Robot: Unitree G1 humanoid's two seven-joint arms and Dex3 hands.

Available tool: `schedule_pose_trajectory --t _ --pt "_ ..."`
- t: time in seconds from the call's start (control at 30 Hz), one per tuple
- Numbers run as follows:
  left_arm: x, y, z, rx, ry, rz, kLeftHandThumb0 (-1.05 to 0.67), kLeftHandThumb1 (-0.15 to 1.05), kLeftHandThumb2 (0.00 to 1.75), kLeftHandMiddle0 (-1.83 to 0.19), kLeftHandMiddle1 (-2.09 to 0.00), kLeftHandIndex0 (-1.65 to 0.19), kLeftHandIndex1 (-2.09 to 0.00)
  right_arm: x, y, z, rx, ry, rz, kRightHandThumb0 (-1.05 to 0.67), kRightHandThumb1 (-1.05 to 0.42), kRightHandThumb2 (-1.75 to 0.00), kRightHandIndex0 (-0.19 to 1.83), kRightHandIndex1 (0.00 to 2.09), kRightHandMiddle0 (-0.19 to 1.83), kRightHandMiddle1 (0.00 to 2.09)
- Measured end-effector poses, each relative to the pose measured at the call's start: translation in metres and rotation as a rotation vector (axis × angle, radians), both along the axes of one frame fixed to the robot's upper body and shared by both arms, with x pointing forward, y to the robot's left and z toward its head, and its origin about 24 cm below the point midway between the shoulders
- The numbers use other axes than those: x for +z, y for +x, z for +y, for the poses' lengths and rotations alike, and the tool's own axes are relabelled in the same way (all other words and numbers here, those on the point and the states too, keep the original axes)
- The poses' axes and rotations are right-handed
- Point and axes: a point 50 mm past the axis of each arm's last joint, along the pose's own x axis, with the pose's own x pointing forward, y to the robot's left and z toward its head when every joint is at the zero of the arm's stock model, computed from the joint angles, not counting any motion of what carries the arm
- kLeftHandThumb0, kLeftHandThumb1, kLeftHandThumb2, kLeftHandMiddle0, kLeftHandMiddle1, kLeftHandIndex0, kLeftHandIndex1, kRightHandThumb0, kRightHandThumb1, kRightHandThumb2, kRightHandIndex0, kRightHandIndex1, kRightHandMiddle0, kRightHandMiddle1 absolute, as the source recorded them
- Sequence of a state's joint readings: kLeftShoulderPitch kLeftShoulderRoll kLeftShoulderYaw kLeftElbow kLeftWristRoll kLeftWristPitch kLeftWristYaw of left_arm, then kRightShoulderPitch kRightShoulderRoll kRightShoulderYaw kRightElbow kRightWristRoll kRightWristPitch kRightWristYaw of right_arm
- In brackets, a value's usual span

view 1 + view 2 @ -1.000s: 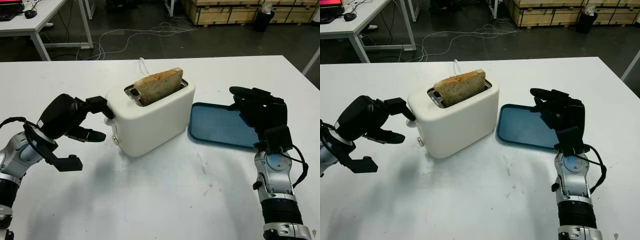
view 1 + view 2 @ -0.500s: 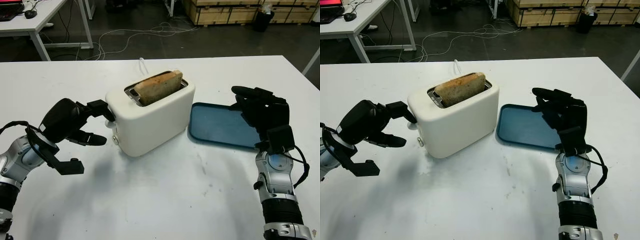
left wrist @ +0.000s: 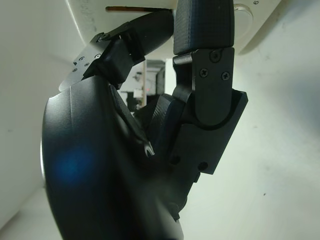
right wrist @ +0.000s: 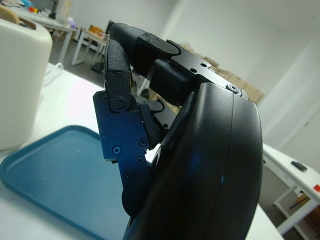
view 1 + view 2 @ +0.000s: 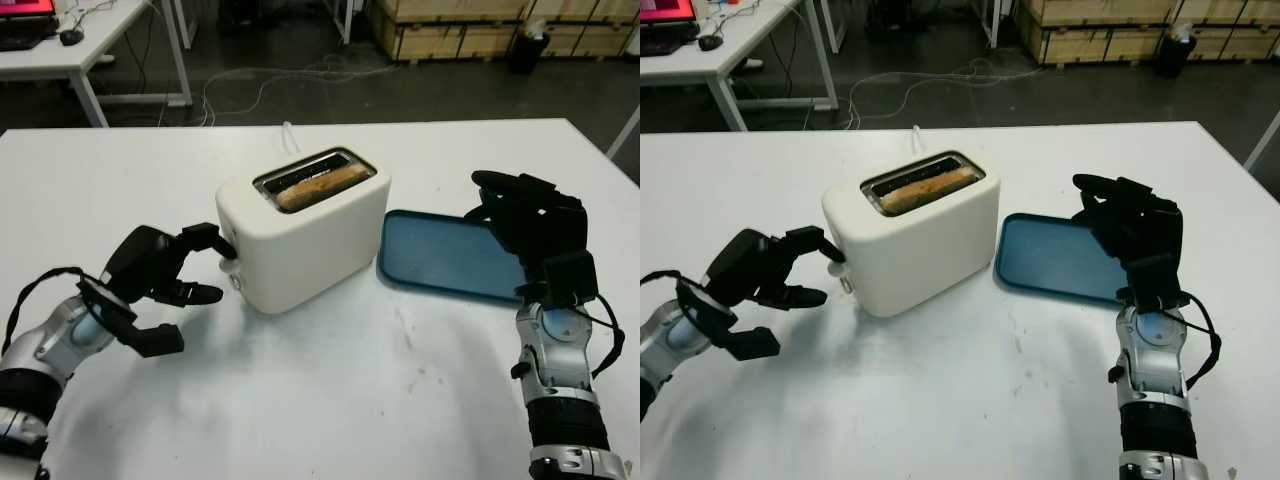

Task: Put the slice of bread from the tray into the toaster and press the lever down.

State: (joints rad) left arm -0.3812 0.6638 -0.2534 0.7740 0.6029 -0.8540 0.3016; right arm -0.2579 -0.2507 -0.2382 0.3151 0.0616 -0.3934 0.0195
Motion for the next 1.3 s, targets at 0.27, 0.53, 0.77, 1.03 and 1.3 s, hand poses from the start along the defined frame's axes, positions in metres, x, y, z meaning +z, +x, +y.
schedule_pose_trajectory --t 0.27,0.53,0.77,1.03,1.3 --pt "-0.006 0.0 -0.001 0.012 -0.005 -0.002 -1.05 0.92 0.32 -1.45 -1.13 -1.03 -0.6 0.002 0.0 -0.002 -0.003 -0.011 -0.005 -0.32 -0.92 -0.21 0.89 1.22 1.17 0.19" --pt "-0.01 -0.003 -0.001 0.017 -0.015 -0.011 -1.05 0.92 0.35 -1.5 -1.2 -1.11 -0.49 0.002 0.0 0.0 0.002 -0.014 -0.006 -0.33 -0.92 -0.21 0.9 1.19 1.16 0.18" --pt "-0.013 0.0 -0.004 0.012 -0.008 -0.001 -1.05 0.92 0.13 -1.57 -0.97 -1.36 -0.14 0.002 0.0 0.001 0.008 -0.016 -0.003 -0.35 -0.92 -0.22 0.91 1.17 1.16 0.18" --pt "-0.004 0.008 -0.006 0.003 -0.006 -0.027 -1.05 0.92 0.1 -1.57 -0.53 -1.57 -0.2 0.001 0.001 0.003 0.019 -0.019 0.0 -0.35 -0.92 -0.23 0.87 1.16 1.14 0.19" --pt "0.004 0.016 -0.009 -0.003 0.008 -0.044 -1.05 0.92 0.11 -1.57 -0.56 -1.57 -0.17 0.001 0.001 0.004 0.02 -0.02 0.001 -0.36 -0.92 -0.23 0.85 1.12 1.12 0.23"
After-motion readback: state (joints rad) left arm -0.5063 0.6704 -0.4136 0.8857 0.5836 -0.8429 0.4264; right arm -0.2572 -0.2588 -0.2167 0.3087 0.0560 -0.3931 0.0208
